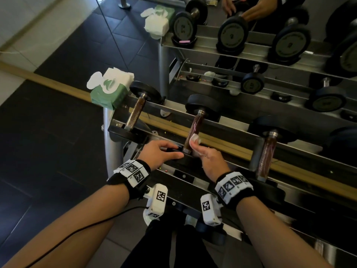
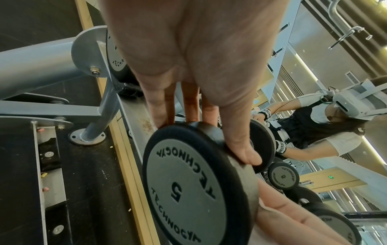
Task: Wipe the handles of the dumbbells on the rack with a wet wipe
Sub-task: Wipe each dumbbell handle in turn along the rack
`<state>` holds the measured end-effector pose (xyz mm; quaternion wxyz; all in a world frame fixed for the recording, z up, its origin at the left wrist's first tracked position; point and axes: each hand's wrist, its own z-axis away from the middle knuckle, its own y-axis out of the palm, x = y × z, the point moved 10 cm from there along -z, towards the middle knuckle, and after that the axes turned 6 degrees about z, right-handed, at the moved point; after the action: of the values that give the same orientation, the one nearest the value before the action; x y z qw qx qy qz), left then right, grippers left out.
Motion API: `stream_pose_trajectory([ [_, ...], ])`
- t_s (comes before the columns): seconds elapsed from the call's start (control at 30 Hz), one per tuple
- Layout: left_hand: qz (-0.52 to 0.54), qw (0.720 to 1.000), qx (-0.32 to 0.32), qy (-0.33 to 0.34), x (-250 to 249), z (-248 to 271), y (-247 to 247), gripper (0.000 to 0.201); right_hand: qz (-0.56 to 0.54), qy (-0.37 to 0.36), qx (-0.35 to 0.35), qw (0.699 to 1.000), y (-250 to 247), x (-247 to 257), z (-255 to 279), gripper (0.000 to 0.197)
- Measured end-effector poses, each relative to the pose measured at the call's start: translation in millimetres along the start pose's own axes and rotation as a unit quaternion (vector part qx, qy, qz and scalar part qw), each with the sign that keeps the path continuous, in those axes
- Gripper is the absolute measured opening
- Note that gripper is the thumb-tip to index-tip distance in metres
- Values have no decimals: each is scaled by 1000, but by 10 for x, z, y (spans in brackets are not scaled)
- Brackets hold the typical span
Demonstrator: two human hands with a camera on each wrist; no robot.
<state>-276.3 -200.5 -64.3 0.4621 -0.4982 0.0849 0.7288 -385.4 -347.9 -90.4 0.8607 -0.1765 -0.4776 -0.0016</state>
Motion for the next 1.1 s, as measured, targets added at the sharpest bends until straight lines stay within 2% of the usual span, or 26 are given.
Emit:
stream_pose_trajectory([
  [0.07, 6, 1000, 3, 0, 11, 2, 12, 28, -3, 15, 20, 1000, -66, 43, 14, 24],
  [0.1, 8, 1000, 4, 0, 15, 6, 16, 28, -10, 26, 3, 1000, -174, 71, -18, 17],
  [0.13, 7, 1000, 4, 0, 17, 9, 17, 29, -23, 35, -36, 999, -321, 101, -65, 13],
  [0.2, 3, 1000, 3, 0, 14, 11, 17, 30, -45, 22, -122, 991, -583, 225, -132, 24],
  [0.23, 2, 1000, 2, -1, 12, 9, 13, 30, -49, 10, -137, 989, -611, 300, -161, 29],
  [0.3, -1, 1000, -3, -4, 15, 8, 8, 29, -71, 4, -102, 992, -440, 393, -208, 37],
  [0.4, -17, 1000, -10, -1, 11, 17, 12, 31, -145, 43, -35, 988, -69, 261, -109, 54],
  [0.47, -22, 1000, -20, 10, -14, 35, 4, 29, -129, 50, -23, 990, 33, 115, 7, 68],
  [0.5, -23, 999, -24, 14, -24, 46, 2, 28, -103, 45, -17, 994, 61, 65, 61, 68],
  [0.67, -28, 999, -17, 20, -36, 71, 39, 30, -69, 26, -23, 997, -118, 30, 77, 27],
  [0.77, -31, 999, -7, 17, -38, 74, 49, 33, -105, 23, -57, 993, -202, 89, 58, 25],
  [0.87, -34, 999, -16, 22, -57, 78, 42, 34, -72, 32, -41, 996, -5, 41, 87, 44],
  [0.9, -33, 999, -19, 24, -61, 81, 40, 35, -62, 33, -46, 996, 18, 12, 98, 45],
  [1.03, -17, 999, -17, 23, -46, 87, 48, 32, -2, 12, -19, 1000, -39, 13, 100, 30],
  [1.1, -7, 1000, -14, 25, -52, 94, 53, 30, -47, 29, -15, 998, -144, 56, 76, 22],
])
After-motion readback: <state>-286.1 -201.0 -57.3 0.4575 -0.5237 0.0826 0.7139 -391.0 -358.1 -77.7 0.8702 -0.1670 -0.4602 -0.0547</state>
